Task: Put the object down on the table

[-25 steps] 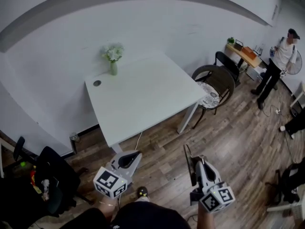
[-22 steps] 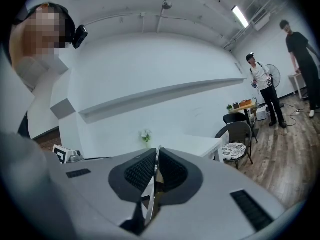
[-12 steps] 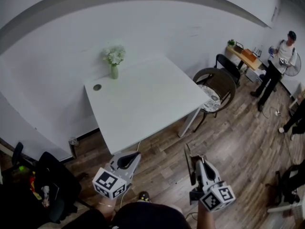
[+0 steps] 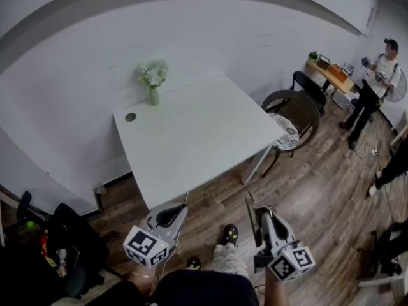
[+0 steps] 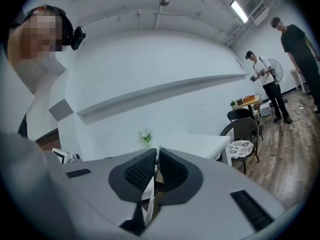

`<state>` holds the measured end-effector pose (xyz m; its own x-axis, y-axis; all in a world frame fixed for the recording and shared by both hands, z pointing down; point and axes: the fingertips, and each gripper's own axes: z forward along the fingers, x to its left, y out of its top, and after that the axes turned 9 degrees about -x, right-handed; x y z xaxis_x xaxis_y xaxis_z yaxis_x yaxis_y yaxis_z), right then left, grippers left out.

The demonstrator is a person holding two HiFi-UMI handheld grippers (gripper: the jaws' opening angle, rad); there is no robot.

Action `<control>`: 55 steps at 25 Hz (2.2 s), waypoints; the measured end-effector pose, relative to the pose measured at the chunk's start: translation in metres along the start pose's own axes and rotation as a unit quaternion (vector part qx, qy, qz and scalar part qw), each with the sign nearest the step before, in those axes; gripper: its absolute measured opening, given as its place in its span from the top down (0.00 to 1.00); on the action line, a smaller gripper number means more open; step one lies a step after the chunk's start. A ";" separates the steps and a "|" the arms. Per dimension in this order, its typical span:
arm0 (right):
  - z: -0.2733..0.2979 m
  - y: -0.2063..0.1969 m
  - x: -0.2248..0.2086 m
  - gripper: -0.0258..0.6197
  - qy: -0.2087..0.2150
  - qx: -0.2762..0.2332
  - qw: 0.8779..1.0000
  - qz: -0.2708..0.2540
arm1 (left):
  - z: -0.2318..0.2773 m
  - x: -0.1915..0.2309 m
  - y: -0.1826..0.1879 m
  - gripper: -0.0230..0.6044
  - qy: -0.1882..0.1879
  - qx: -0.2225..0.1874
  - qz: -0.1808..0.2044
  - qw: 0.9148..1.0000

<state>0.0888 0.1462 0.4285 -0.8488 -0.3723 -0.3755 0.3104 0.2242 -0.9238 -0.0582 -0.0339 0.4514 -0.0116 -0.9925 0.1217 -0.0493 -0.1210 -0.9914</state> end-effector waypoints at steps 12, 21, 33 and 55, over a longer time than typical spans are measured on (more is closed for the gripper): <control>0.115 0.007 -0.042 0.93 0.082 0.038 0.996 0.014 | 0.055 0.055 0.013 0.97 0.090 -0.006 0.013 0.996; 0.210 0.008 -0.069 0.93 0.149 0.072 0.986 0.021 | 0.101 0.099 0.017 0.97 0.161 -0.010 0.016 0.987; 0.289 0.014 -0.090 0.93 0.219 0.102 0.970 0.035 | 0.149 0.126 0.024 0.97 0.220 0.001 0.019 0.975; 0.376 -0.013 -0.097 0.93 0.320 0.161 0.932 0.048 | 0.163 0.143 0.014 0.97 0.349 0.007 0.013 0.937</control>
<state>0.3276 -0.1592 0.4491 -0.8599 0.2733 -0.4312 0.4227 -0.0923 -0.9016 0.1019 -0.1807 0.4468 -0.6639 -0.7418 0.0945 -0.0272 -0.1023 -0.9944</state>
